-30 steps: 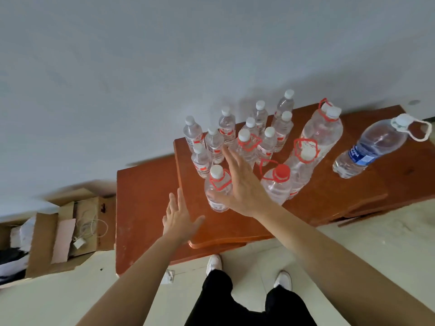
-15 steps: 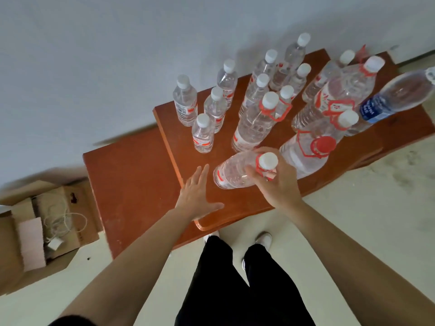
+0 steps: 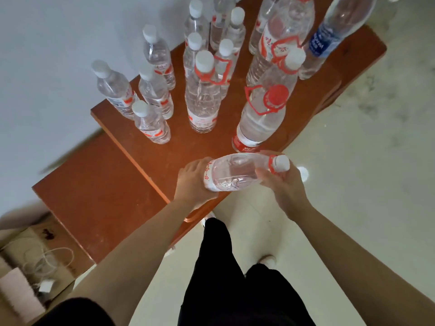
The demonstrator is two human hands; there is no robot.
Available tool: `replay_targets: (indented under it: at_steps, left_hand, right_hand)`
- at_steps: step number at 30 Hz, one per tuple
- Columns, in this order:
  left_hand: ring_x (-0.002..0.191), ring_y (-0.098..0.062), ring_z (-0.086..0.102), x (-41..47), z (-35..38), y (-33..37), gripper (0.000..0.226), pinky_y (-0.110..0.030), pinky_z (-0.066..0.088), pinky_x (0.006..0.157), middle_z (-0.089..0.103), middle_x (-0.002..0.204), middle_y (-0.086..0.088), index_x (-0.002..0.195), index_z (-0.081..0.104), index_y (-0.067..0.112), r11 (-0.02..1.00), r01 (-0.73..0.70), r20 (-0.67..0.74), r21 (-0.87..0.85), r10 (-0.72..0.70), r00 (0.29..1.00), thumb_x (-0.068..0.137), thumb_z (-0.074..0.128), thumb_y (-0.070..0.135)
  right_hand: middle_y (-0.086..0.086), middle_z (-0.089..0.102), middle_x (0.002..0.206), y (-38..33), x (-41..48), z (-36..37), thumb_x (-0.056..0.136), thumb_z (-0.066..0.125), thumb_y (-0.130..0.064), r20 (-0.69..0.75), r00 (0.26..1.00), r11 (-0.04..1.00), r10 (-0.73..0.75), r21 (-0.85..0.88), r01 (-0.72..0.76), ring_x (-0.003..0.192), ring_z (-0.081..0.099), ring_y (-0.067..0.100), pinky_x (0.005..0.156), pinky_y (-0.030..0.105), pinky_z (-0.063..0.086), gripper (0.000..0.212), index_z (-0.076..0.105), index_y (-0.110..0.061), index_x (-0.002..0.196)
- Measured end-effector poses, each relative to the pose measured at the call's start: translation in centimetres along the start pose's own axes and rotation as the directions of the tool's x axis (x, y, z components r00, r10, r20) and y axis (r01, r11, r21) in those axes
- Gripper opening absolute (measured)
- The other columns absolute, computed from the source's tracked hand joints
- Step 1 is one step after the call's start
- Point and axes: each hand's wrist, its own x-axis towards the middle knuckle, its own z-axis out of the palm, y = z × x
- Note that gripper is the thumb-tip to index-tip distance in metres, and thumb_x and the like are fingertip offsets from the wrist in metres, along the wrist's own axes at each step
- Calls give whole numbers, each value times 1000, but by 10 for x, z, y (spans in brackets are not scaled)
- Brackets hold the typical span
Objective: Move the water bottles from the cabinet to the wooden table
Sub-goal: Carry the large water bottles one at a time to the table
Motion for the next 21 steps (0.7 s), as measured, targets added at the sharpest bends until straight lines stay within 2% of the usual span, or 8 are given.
replay_targets:
  at_steps: [4, 6, 8, 9, 11, 14, 18, 21]
  left_hand:
    - [126, -27, 48, -15, 6, 28, 86, -51, 35, 107, 59, 130, 3, 135, 50, 27, 990, -26, -64, 141, 35, 997, 61, 85, 53]
    - [124, -29, 50, -25, 13, 40, 86, -54, 37, 106, 60, 126, 1, 133, 50, 27, 986, -37, -84, 161, 51, 995, 59, 87, 49]
    - [123, -30, 51, -35, 16, 58, 86, -58, 38, 104, 61, 124, 1, 132, 49, 27, 976, -74, -99, 204, 96, 990, 58, 87, 49]
    - [122, -30, 52, -38, 17, 67, 85, -60, 38, 104, 62, 123, 1, 131, 50, 28, 969, -92, -108, 229, 119, 987, 58, 86, 50]
    - [124, -29, 50, -46, 18, 89, 84, -61, 35, 106, 60, 124, 3, 131, 48, 31, 947, -153, -103, 282, 188, 977, 58, 83, 53]
    - [125, -30, 49, -63, 21, 126, 84, -64, 30, 110, 60, 125, 2, 133, 50, 29, 894, -269, -97, 358, 322, 942, 60, 83, 56]
    - [111, -35, 59, -107, 31, 188, 77, -64, 38, 101, 64, 112, -3, 122, 61, 19, 743, -465, -113, 482, 579, 808, 57, 88, 51]
    - [110, -35, 59, -155, 50, 246, 78, -65, 39, 99, 64, 112, -5, 121, 61, 18, 597, -608, -61, 523, 738, 672, 55, 90, 47]
  right_hand:
    - [-2, 72, 110, 10, -18, -14, 77, 74, -46, -138, 980, 979, 144, 166, -120, 108, 69, 21, 85, 35, 61, 51, 61, -24, 121]
    - [0, 58, 135, 12, -30, -20, 72, 77, -57, -210, 970, 991, 124, 67, -112, 123, 61, 19, 92, 30, 57, 80, 42, -29, 139]
    - [3, 25, 162, 7, -50, -37, 69, 77, -62, -284, 957, 983, -64, -185, 10, 144, 39, 21, 105, 36, 48, 114, 11, -31, 157]
    - [7, 10, 167, 8, -59, -49, 71, 75, -64, -260, 936, 904, -238, -412, 116, 151, 26, 25, 113, 43, 40, 120, 2, -25, 159]
    - [19, 2, 168, 9, -75, -76, 76, 65, -72, -74, 856, 546, -511, -797, 257, 156, 7, 34, 123, 53, 18, 116, 7, -17, 161]
    - [22, 9, 168, 7, -108, -112, 72, 64, -80, 112, 837, 155, -536, -961, 228, 156, 4, 40, 124, 61, 4, 114, 22, -22, 161]
    - [24, 2, 168, 16, -173, -143, 65, 72, -79, 66, 872, 20, -486, -996, 86, 153, 0, 47, 121, 67, 2, 129, 11, -22, 163]
    - [23, -13, 167, 32, -246, -173, 67, 69, -80, -122, 889, 65, -441, -992, -104, 152, 0, 51, 118, 69, 11, 136, -13, -26, 161]
